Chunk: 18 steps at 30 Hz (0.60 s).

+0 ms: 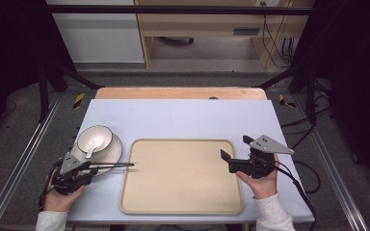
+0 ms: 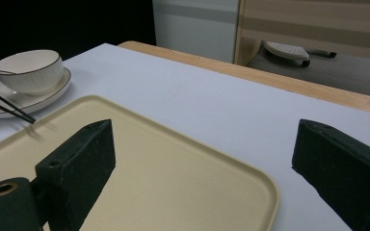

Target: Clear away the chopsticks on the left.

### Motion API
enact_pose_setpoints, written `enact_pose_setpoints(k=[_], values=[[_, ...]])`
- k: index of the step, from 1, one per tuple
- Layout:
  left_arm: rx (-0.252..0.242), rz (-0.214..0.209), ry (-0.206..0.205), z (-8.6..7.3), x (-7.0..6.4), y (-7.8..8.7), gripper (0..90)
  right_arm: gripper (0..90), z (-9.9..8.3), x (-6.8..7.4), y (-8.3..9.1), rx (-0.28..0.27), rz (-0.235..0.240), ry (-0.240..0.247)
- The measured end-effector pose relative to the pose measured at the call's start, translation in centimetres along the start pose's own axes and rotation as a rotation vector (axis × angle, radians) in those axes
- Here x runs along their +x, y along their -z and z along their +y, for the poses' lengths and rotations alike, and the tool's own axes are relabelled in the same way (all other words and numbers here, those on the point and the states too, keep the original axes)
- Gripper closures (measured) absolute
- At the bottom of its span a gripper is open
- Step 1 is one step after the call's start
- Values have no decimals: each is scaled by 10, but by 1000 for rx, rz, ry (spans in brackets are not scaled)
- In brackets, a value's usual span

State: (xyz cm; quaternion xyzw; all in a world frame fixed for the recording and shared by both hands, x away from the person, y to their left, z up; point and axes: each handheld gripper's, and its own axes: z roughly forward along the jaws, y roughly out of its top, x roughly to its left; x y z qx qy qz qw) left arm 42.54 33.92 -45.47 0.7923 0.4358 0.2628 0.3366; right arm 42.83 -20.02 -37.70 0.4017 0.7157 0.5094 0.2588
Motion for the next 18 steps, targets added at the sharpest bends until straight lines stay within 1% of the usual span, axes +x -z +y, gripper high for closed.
enact_pose_setpoints(k=[6, 9, 10, 13, 18], values=[[13, -23, -8, 1, -1, 0, 658, 80, 0, 0, 1, -6, 1, -1], [15, -34, -2, 2, -2, -1, 682, 78, 1, 0, 1, -6, 2, -1], [21, -33, -10, 2, -3, -2, 704, 78, 1, -1, 1, -5, 1, 1], [21, -39, -18, 3, -4, -2, 725, 77, 1, -1, 1, -4, -1, 0], [18, -47, -10, 4, -5, -2, 767, 76, 0, 0, 1, -1, 0, -1]])
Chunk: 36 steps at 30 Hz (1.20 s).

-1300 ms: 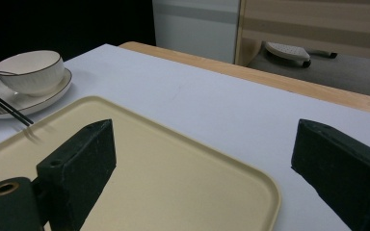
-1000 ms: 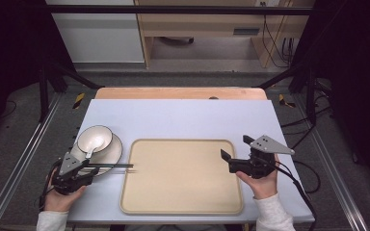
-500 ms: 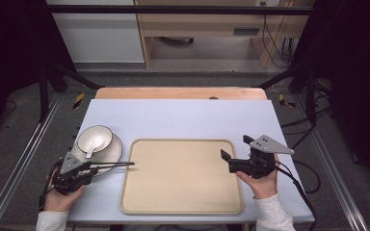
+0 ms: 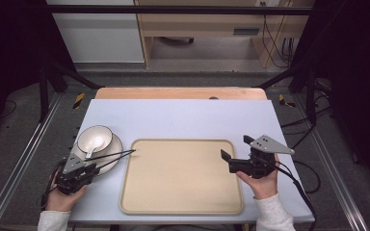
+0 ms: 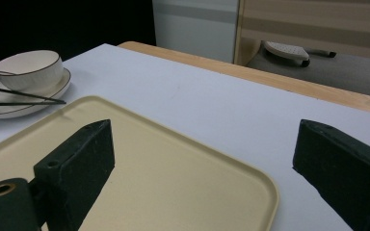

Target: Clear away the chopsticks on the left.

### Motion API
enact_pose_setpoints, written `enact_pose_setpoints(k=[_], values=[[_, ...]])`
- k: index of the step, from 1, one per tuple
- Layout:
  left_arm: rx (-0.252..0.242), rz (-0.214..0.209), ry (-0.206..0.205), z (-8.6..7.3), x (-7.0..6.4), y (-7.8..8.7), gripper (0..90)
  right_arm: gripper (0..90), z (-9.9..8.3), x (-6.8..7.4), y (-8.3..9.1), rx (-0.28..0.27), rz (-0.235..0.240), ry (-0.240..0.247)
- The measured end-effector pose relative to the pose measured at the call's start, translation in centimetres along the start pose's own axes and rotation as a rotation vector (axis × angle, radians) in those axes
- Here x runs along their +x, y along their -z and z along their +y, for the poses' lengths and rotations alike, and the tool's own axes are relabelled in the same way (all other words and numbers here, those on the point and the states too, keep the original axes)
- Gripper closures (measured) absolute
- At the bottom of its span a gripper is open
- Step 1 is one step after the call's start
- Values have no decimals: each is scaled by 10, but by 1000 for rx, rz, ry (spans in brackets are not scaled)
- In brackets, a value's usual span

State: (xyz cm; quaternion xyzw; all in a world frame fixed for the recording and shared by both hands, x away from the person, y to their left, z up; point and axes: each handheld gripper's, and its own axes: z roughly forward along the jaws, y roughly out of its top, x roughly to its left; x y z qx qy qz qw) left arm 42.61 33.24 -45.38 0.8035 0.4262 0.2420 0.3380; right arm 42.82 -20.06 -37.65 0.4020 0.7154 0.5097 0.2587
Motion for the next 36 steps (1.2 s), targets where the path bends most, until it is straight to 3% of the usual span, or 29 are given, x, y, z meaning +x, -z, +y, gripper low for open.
enact_pose_setpoints(k=[5, 16, 20, 31, 36], values=[[1, -5, 3, 0, -1, -1, 819, 76, 0, 0, 0, 2, 1, -4], [-3, -21, 38, 9, -2, -7, 809, 75, 0, 0, 0, 1, 3, -5], [20, -19, 45, 11, -3, -11, 824, 75, 1, -1, 1, -1, 5, -2], [12, -32, 63, 12, -5, -9, 856, 75, 1, -1, 1, -3, 6, -5], [-23, -27, 78, 15, -10, -4, 857, 72, 1, -1, 1, -1, 3, -7]])
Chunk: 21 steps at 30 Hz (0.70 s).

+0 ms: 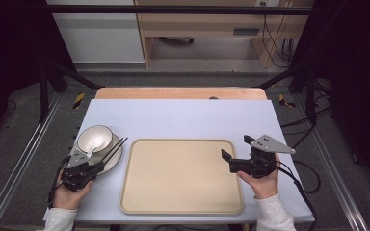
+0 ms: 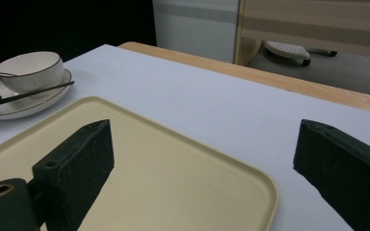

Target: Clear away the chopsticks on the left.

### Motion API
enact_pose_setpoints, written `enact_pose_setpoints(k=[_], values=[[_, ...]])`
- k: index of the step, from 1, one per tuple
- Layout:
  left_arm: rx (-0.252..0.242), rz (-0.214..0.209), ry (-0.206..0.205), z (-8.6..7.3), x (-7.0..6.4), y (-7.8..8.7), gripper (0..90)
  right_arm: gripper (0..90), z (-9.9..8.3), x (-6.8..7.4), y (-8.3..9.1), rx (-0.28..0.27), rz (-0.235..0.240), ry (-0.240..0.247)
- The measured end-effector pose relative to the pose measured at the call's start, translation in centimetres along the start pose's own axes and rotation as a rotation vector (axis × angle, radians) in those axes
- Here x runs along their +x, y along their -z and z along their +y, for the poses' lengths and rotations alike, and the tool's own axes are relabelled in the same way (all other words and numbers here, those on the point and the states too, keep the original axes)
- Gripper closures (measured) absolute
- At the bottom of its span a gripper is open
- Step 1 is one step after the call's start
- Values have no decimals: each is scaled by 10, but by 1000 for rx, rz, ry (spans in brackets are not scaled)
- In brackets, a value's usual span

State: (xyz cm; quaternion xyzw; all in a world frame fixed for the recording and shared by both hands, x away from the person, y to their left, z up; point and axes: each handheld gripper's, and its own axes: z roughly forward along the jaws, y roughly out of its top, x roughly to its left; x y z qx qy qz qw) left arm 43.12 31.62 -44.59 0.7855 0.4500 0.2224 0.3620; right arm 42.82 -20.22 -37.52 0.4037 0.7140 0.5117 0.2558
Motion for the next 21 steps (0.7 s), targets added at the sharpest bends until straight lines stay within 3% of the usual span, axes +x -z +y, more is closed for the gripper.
enact_pose_setpoints(k=[9, 21], values=[[-50, -1, 34, 6, -7, 11, 857, 55, 1, -1, 1, -5, -18, 2], [-91, -1, 59, 14, -28, 16, 857, 40, -1, -5, 0, 13, -49, -18]])
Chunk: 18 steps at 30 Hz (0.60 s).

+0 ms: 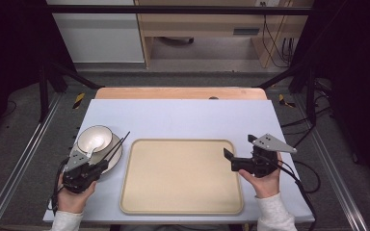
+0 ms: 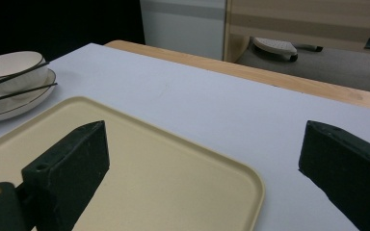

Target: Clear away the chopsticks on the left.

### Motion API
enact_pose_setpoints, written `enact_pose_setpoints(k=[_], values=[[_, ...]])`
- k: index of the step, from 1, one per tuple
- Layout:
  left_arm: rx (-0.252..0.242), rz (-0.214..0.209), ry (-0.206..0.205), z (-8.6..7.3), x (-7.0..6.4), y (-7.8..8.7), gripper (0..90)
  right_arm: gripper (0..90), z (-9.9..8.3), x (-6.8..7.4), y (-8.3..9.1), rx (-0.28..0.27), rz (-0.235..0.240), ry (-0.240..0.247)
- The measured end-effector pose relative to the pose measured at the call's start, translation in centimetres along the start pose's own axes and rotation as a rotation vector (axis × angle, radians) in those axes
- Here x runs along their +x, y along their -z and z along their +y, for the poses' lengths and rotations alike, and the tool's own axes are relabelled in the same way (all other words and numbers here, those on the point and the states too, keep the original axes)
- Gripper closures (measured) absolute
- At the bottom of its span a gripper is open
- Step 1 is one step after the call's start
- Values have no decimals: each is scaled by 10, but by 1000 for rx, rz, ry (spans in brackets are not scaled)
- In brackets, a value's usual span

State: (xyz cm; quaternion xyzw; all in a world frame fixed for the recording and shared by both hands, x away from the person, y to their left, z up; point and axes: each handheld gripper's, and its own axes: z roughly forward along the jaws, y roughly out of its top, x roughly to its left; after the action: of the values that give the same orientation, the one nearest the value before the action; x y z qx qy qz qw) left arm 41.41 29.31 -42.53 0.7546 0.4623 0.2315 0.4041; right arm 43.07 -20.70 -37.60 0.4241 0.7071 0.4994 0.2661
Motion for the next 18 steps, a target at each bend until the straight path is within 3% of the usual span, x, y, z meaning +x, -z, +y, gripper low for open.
enact_pose_setpoints(k=[11, 18], values=[[-43, 41, 18, 2, -33, -5, 858, 36, 0, -2, 1, -6, -7, -4], [-104, 56, 78, 5, -47, -6, 858, 37, 1, -3, 5, -18, -1, -9]])
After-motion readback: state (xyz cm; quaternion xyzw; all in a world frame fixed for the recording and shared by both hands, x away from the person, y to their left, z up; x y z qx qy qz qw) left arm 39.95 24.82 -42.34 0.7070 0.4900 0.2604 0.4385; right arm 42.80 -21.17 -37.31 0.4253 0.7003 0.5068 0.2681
